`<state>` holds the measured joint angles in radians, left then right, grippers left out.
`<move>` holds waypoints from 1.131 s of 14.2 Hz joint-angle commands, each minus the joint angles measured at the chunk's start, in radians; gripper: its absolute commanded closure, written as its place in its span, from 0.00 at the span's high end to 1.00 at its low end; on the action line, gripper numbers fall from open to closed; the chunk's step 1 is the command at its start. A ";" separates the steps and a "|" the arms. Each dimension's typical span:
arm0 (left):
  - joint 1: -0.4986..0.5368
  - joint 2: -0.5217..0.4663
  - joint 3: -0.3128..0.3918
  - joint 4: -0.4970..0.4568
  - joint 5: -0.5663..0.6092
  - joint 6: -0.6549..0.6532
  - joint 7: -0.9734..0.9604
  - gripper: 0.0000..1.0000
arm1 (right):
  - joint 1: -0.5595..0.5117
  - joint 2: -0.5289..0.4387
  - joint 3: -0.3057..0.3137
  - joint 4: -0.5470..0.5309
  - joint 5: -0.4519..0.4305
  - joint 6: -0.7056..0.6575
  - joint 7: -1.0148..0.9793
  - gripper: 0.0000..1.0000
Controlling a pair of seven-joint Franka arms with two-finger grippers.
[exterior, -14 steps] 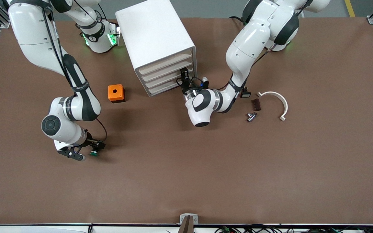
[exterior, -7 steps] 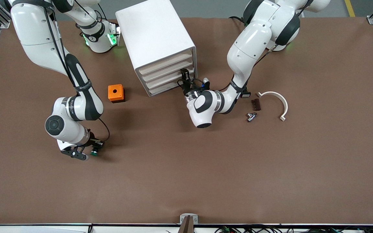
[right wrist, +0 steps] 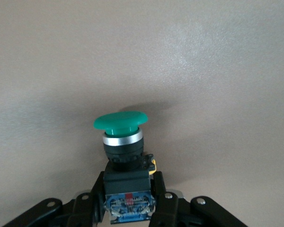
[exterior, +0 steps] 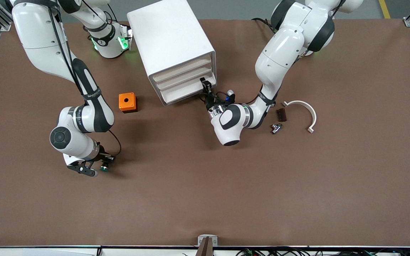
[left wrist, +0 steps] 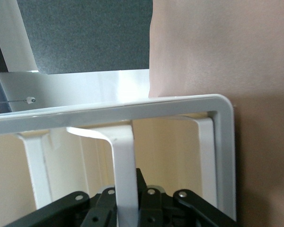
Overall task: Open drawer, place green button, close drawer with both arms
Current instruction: 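Open the drawer with the left gripper while the right gripper lifts the button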
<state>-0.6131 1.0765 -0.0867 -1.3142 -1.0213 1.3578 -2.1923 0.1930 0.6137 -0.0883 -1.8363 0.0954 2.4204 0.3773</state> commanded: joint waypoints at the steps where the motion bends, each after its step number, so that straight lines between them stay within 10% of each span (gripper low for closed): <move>1: 0.042 0.002 0.002 0.007 -0.034 0.018 0.020 0.03 | 0.008 -0.100 -0.001 -0.015 0.020 -0.111 0.031 0.03; 16: 0.148 0.019 0.004 0.009 -0.115 0.069 0.019 0.16 | 0.494 -0.396 -0.002 -0.087 0.081 -0.328 0.914 0.00</move>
<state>-0.4645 1.0806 -0.0828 -1.3158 -1.0927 1.4143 -2.1884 0.6255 0.2612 -0.0761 -1.8800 0.1562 2.0759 1.1983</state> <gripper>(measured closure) 0.890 0.581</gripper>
